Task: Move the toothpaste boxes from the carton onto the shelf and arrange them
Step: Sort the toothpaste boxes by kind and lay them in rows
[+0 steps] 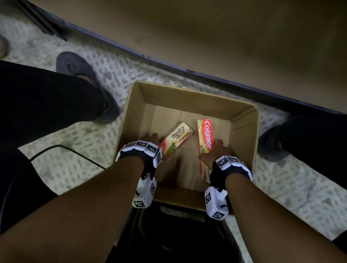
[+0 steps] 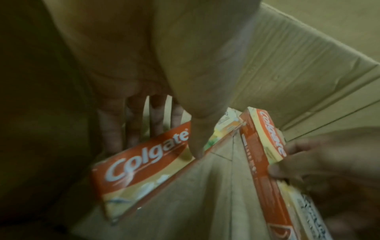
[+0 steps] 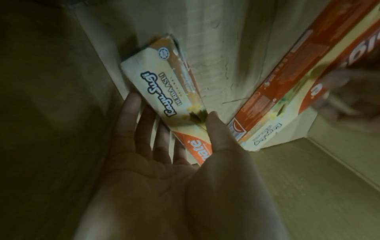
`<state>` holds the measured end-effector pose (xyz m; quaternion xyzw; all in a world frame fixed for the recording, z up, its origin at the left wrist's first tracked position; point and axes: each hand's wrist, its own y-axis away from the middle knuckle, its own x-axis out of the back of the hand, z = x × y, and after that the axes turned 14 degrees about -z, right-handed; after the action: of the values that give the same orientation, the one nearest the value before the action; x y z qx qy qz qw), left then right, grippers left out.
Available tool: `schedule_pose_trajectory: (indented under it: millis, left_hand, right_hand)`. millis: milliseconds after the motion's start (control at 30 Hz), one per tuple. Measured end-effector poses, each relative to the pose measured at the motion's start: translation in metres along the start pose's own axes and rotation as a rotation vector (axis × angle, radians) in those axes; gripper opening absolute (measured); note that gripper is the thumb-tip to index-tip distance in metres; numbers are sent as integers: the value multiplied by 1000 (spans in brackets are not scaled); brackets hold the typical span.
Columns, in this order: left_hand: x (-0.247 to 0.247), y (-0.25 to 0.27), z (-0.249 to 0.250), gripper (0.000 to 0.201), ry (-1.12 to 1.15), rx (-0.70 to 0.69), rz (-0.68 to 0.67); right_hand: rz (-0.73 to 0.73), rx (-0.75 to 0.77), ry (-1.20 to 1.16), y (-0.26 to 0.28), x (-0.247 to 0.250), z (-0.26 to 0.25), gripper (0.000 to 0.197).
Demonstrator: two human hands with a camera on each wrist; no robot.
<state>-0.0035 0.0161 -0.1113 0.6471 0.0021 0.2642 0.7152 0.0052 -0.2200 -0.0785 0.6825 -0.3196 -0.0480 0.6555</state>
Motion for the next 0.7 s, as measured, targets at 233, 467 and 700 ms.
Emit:
schedule_pose_trajectory:
  millis: [233,467,700]
  left_hand:
    - [0,17,26,84,-80,-75,23]
    - [6,12,28,67,-87,-119,48]
    - [5,14,26,84,-52,-109,-18]
  right_hand:
    - [-10,-5,-3,-7,-6,-5,76]
    - [-43,5,-1,-7,-2,-6,80]
    - [-66,30,-18,1,2,-3,76]
